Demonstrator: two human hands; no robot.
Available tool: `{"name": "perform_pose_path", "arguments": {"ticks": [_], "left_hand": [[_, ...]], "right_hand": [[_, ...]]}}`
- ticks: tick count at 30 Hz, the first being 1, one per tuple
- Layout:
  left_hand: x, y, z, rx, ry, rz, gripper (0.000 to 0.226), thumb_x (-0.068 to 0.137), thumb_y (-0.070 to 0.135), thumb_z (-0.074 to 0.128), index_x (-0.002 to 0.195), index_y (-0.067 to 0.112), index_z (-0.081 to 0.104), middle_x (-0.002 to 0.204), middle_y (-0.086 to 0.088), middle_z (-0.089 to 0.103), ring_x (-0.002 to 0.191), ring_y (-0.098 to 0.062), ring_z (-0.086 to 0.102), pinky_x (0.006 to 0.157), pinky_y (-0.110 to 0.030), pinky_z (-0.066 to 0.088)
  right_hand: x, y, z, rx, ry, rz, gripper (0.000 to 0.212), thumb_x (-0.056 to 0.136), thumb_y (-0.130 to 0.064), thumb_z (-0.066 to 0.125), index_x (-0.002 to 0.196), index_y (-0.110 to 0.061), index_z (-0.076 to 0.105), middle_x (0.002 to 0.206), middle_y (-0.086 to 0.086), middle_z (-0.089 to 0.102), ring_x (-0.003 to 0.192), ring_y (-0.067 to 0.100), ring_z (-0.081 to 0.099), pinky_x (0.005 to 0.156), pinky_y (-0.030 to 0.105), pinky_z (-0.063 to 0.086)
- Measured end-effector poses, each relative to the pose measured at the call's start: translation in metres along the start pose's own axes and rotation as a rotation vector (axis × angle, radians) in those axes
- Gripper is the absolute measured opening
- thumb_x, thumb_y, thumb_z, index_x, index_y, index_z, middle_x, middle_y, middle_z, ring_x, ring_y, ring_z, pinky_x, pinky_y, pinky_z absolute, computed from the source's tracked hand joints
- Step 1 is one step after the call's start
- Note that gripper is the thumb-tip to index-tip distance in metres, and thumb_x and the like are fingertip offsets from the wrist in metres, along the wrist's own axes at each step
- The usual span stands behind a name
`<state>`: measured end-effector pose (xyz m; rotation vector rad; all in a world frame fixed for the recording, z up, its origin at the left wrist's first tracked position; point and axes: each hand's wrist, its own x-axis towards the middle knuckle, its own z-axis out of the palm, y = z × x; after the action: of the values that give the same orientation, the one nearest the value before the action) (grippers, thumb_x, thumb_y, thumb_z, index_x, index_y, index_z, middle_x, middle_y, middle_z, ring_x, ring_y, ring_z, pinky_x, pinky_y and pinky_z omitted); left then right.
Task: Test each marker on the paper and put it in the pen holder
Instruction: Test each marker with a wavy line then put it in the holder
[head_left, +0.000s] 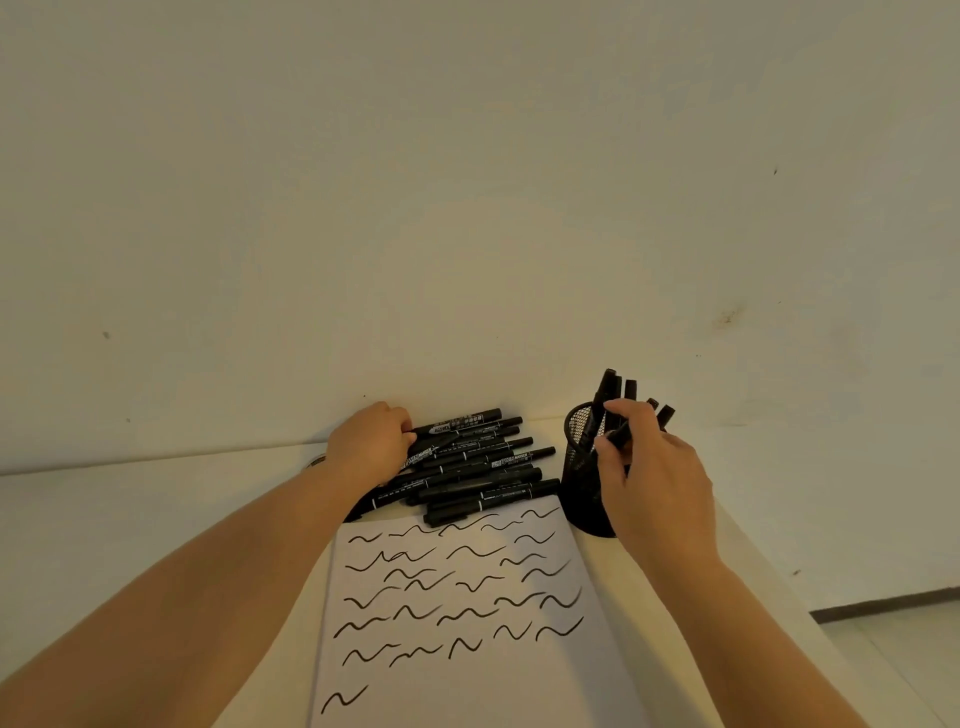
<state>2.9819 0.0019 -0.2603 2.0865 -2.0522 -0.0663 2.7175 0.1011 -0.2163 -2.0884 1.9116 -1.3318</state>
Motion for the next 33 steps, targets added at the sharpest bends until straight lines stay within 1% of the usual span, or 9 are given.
{"name": "perform_pose_path", "arguments": {"ticks": [6,11,14,18,21,23,26,29,33], "left_hand": [[-0.005,-0.01,-0.003,-0.047,0.085,-0.011,0.02,0.093,0.032,0.048,0.098,0.017,0.06,0.098,-0.004,0.063,0.078,-0.016,0.047,0.064,-0.029,0.034],[-0.025,-0.016,-0.017,-0.07,0.181,-0.013,0.021,0.093,0.037,0.046,0.099,0.022,0.06,0.092,0.001,0.066,0.075,-0.015,0.051,0.061,-0.028,0.036],[-0.048,-0.018,-0.029,-0.187,0.217,-0.027,0.019,0.091,0.038,0.049,0.099,0.026,0.061,0.092,0.004,0.067,0.077,-0.015,0.055,0.066,-0.029,0.044],[-0.084,-0.01,-0.049,-0.369,0.2,-0.016,0.016,0.091,0.035,0.052,0.1,0.026,0.061,0.093,0.007,0.066,0.084,-0.014,0.06,0.075,-0.031,0.05],[-0.115,0.0,-0.062,-0.504,0.186,0.014,0.009,0.089,0.032,0.055,0.095,0.028,0.061,0.086,0.011,0.065,0.084,-0.011,0.06,0.075,-0.027,0.047],[-0.138,0.005,-0.067,-0.56,0.166,0.064,0.006,0.088,0.03,0.056,0.086,0.035,0.058,0.081,0.014,0.064,0.081,-0.007,0.06,0.072,-0.021,0.045],[-0.176,0.009,-0.072,-0.591,0.117,0.152,0.02,0.088,0.029,0.056,0.077,0.045,0.052,0.074,0.017,0.063,0.074,0.003,0.059,0.068,-0.012,0.043],[-0.209,0.009,-0.066,-0.569,0.065,0.186,0.018,0.088,0.028,0.055,0.08,0.044,0.054,0.072,0.017,0.063,0.072,0.002,0.059,0.069,-0.021,0.048],[-0.239,0.005,-0.057,-0.509,0.078,0.281,0.01,0.091,0.028,0.052,0.096,0.03,0.059,0.078,0.022,0.055,0.075,0.002,0.052,0.068,-0.019,0.043]], "right_hand": [[0.0,-0.002,-0.004,-0.085,-0.046,-0.053,0.026,0.087,-0.017,0.057,0.113,-0.013,0.056,0.065,0.001,0.062,0.061,0.016,0.041,0.07,0.028,0.035],[-0.004,-0.005,-0.012,-0.074,0.006,-0.07,0.037,0.082,-0.015,0.063,0.118,-0.01,0.055,0.102,0.006,0.065,0.099,0.027,0.05,0.081,0.038,0.044],[-0.015,-0.018,-0.017,-0.026,0.12,-0.145,0.033,0.077,-0.008,0.066,0.109,-0.009,0.057,0.099,0.006,0.063,0.099,0.022,0.046,0.078,0.037,0.045],[-0.037,-0.047,-0.011,0.085,-0.025,-0.153,0.017,0.081,-0.011,0.064,0.097,-0.015,0.063,0.089,-0.006,0.06,0.093,0.016,0.05,0.076,0.029,0.038],[-0.055,-0.062,-0.006,0.114,0.004,-0.159,0.013,0.08,-0.011,0.065,0.091,-0.017,0.066,0.083,-0.01,0.061,0.087,0.011,0.048,0.075,0.029,0.038],[-0.067,-0.073,-0.006,0.272,-0.116,-0.049,0.013,0.084,-0.018,0.061,0.095,-0.026,0.062,0.082,-0.018,0.059,0.081,0.005,0.052,0.07,0.021,0.039],[-0.085,-0.09,-0.002,0.6,-0.426,0.208,0.013,0.086,-0.032,0.056,0.098,-0.036,0.053,0.077,-0.008,0.065,0.067,0.002,0.058,0.055,0.014,0.045],[-0.105,-0.1,0.001,0.755,-0.447,0.337,0.006,0.087,-0.033,0.056,0.088,-0.027,0.059,0.066,-0.002,0.065,0.053,0.0,0.055,0.051,0.016,0.044],[-0.126,-0.106,0.0,0.986,-0.478,0.528,0.026,0.088,-0.026,0.055,0.073,-0.005,0.059,0.048,0.004,0.057,0.039,0.01,0.045,0.039,0.018,0.036]]}}
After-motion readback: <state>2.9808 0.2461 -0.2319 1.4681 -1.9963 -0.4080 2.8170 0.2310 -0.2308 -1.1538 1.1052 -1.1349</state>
